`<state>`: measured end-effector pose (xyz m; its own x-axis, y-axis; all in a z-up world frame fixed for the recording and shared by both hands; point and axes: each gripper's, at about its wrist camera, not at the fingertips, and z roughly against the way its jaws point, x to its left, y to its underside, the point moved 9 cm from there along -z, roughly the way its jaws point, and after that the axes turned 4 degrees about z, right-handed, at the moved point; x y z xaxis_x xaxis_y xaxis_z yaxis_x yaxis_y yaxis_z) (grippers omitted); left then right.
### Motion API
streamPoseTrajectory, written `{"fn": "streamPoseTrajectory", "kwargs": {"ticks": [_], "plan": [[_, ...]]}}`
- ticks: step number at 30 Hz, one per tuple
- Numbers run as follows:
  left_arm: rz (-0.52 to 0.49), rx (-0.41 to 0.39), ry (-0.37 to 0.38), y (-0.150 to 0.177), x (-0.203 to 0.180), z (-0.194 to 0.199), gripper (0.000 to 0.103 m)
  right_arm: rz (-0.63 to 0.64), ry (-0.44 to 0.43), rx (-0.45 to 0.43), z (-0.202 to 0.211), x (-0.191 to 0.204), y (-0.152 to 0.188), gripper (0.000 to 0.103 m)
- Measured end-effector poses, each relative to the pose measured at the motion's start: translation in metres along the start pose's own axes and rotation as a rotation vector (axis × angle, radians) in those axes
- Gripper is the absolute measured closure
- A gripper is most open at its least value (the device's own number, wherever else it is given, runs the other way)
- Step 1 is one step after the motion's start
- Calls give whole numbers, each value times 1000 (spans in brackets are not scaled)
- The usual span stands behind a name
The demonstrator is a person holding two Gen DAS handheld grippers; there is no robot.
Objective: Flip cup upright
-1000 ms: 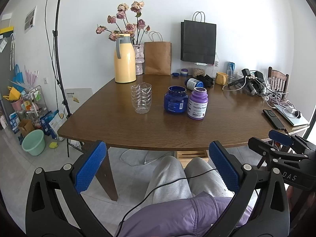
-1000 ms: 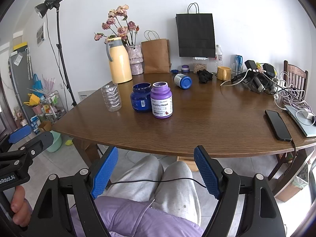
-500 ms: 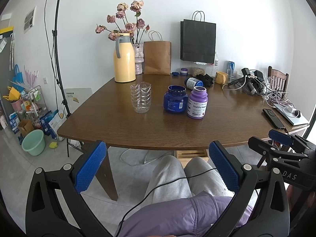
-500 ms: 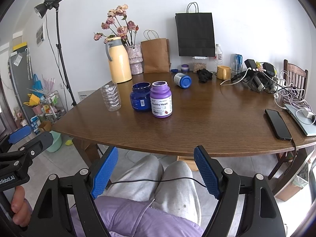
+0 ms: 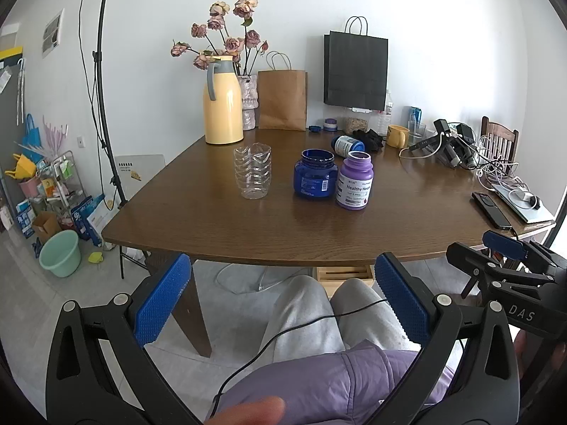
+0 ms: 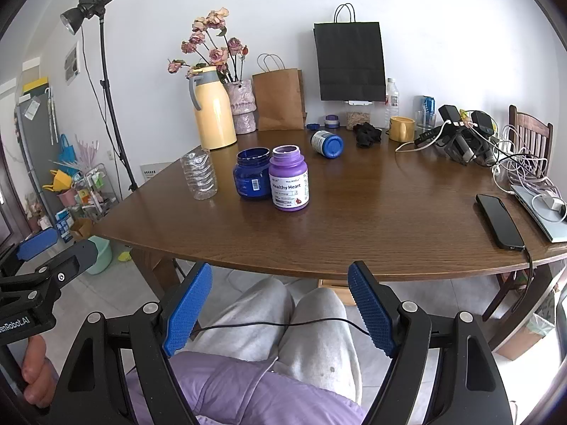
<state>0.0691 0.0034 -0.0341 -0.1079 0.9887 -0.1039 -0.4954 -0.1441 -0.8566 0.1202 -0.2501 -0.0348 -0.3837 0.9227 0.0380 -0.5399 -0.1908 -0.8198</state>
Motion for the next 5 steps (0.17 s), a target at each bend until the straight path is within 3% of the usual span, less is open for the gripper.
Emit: {"fn": "streamPoseTrajectory", "kwargs": {"ticks": [5], "plan": [[0,-6,3,1,-1,1,0,1,0,1,0,0,0,21]]}}
